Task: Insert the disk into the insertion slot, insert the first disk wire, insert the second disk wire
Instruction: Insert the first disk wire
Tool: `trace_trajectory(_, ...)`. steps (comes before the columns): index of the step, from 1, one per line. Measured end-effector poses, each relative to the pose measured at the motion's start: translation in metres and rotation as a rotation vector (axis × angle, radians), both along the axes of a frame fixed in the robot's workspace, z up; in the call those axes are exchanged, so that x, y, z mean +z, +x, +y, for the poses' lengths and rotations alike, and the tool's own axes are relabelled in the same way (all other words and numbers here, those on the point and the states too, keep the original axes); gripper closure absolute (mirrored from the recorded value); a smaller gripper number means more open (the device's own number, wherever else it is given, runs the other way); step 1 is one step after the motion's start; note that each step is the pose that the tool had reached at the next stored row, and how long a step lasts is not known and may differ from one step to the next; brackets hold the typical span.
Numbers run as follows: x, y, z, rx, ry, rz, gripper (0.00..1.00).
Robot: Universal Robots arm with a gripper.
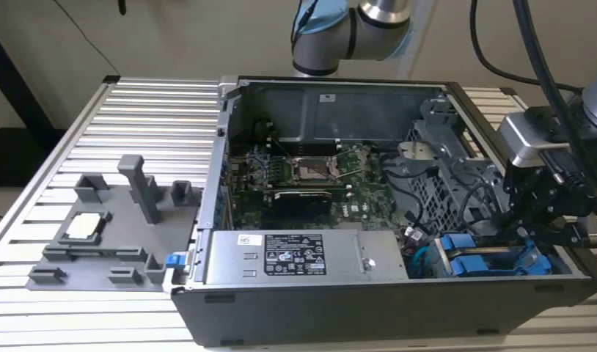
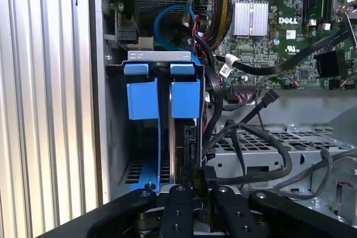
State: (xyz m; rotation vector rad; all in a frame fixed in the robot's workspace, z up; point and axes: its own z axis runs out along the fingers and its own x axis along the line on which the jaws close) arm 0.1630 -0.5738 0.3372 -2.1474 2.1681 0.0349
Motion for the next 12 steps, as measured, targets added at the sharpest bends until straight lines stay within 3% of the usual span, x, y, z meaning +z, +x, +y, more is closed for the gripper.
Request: trace_trajectory(12,-0.0067,-0.0001,0.0000,-0.006,0.0003,-0.0001,0.81)
